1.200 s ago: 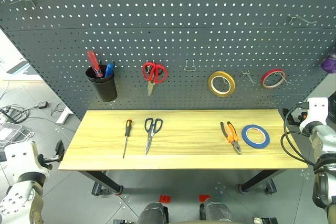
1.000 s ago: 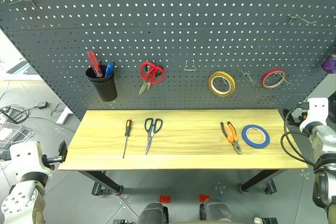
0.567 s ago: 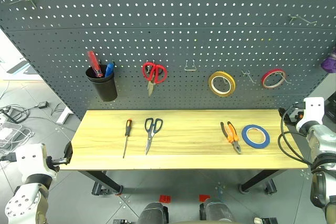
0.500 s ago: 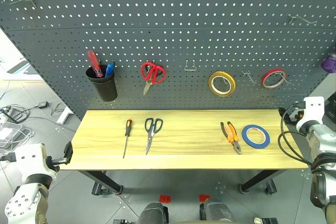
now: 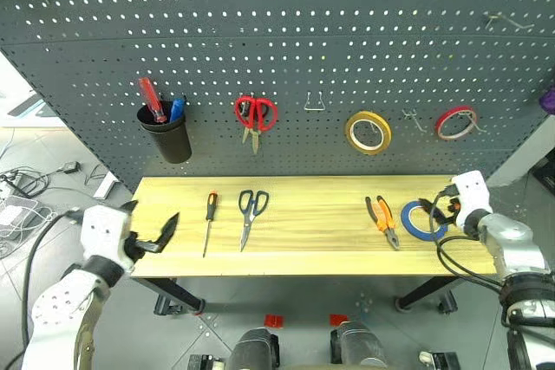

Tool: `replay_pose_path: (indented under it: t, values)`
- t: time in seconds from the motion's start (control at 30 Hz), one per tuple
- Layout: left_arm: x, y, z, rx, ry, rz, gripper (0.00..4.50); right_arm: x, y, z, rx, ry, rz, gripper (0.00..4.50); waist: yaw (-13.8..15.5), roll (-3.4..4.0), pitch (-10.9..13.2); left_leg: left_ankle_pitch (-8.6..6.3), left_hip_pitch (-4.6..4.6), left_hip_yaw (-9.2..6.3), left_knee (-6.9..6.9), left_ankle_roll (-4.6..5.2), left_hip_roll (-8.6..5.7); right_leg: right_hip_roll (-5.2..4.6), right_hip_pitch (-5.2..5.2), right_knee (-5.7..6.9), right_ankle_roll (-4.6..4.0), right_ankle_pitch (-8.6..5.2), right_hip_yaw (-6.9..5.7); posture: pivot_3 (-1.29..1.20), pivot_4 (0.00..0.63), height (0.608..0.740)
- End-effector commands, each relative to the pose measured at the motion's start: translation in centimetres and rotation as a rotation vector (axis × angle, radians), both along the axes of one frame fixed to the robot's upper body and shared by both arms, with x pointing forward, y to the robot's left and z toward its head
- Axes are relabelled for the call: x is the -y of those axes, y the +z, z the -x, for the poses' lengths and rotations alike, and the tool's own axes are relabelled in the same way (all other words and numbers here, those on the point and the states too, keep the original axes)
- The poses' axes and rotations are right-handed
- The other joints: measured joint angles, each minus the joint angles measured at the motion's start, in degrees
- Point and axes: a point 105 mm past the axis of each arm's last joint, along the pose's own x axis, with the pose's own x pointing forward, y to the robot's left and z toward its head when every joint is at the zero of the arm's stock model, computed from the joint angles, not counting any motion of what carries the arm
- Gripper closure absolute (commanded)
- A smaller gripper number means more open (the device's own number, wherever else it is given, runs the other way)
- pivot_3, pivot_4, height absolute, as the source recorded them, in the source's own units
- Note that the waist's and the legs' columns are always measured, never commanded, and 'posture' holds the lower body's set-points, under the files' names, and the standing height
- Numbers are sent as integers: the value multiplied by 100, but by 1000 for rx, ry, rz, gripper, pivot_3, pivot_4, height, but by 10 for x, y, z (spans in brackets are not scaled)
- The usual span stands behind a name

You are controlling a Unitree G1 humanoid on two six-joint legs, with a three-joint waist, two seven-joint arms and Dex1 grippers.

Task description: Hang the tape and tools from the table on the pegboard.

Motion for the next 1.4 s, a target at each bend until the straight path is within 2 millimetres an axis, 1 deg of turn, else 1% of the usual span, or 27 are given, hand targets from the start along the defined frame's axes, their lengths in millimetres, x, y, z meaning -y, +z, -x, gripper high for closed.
replay_pose_path:
  t: [0.03, 0.13, 0.2, 0.27, 0.33, 0.5, 0.7, 0.77, 0.87, 0.9, 0.93, 0.97, 1.07, 1.1, 1.27, 1.3, 1.4]
  values:
    - [49, 13, 1, -13, -263, -9, 30, -33, 18, 5, -11, 148, 26, 0, -15, 6, 96, 0, 0, 0, 0, 0, 2, 0, -1, 1, -1, 0, 0, -232, 202, 740]
    - [80, 15, 4, -64, -429, 37, 30, -45, 19, 8, -48, 180, 25, 0, -83, -8, 260, 0, -12, 1, 0, 0, 6, 1, -15, 2, -4, 0, -2, -258, 235, 740]
    - [97, 15, -1, -82, -500, 39, 30, -45, 21, 3, -61, 158, 10, 0, -125, -19, 367, 1, -42, 1, 6, 1, 7, 2, -41, 4, -5, 2, -6, -268, 256, 740]
    - [109, 15, -4, -101, -559, 52, 30, -42, 20, -3, -73, 126, 18, 0, -174, -29, 453, 3, -60, 1, 12, 3, 7, 2, -56, 6, -2, 6, -6, -283, 277, 740]
    - [120, 12, -3, -127, -625, 48, 30, -38, 17, -8, -95, 102, 34, 0, -226, -43, 547, 4, -74, 4, 15, 4, 7, 4, -72, 8, 34, 29, -5, -284, 285, 740]
    - [147, 10, 3, -141, -759, 10, 30, -22, 11, -22, -161, 21, 71, 0, -358, -67, 742, 3, -85, 6, 7, 4, 8, 9, -84, 8, 36, 30, -6, -284, 314, 740]
    - [158, 8, 5, -130, -778, 10, 30, -18, 0, -36, -220, 63, 142, 0, -466, -85, 884, 3, -85, 8, 10, 4, 9, 12, -83, 9, 38, 30, -7, -287, 318, 740]
    - [160, 7, 6, -129, -787, 3, 30, -19, -2, -40, -238, 81, 147, 0, -475, -92, 914, 4, -85, 11, 15, 4, 9, 13, -82, 12, 41, 32, -6, -285, 315, 740]
    - [165, 11, 6, -109, -818, 2, 30, -18, -6, -45, -272, 84, 148, 0, -479, -97, 920, 4, -84, 11, 18, 3, 9, 17, -83, 18, 43, 33, -5, -284, 310, 740]
    - [167, 12, 5, -105, -828, -3, 0, -18, -8, -45, -290, 94, 162, 294, -480, -99, 920, 4, -84, 11, 18, 3, 9, 18, -83, 19, 43, 33, -5, -284, 308, 740]
    - [168, 12, 5, -103, -835, -11, 0, -18, -10, -45, -307, 104, 173, 413, -480, -99, 921, 4, -84, 11, 19, 3, 9, 18, -83, 21, 43, 33, -6, -284, 307, 740]
    - [168, 12, 5, -102, -842, -21, 0, -18, -11, -45, -319, 113, 184, 662, -482, -99, 920, 5, -84, 12, 21, 2, 9, 19, -83, 23, 43, 33, -5, -285, 306, 740]
    - [170, 11, 5, -101, -859, -37, 0, -19, -14, -46, -359, 130, 222, 1590, -491, -99, 920, 5, -83, 12, 22, 2, 9, 20, -81, 23, 45, 34, -5, -293, 300, 740]
    - [170, 10, 4, -99, -862, -38, 0, -19, -16, -45, -373, 143, 244, 2016, -494, -99, 921, 5, -83, 14, 23, 2, 9, 20, -82, 23, 47, 35, -3, -294, 298, 740]
    - [179, 15, 3, -77, -879, -17, 0, -12, -24, -44, -381, 135, 342, 3719, -484, -105, 916, 5, -82, 13, 30, 1, 9, 20, -77, 25, 53, 38, -5, -288, 284, 740]
    - [180, 16, 3, -72, -883, -12, 0, -11, -25, -43, -373, 121, 345, 3832, -487, -111, 913, 5, -81, 13, 33, 1, 9, 20, -76, 24, 56, 40, -4, -288, 283, 740]
    - [184, 19, 3, -63, -889, 0, 0, -7, -22, -46, -318, 93, 346, 3832, -486, -115, 911, 6, -79, 14, 41, -1, 9, 20, -71, 25, 66, 46, -1, -288, 279, 740]
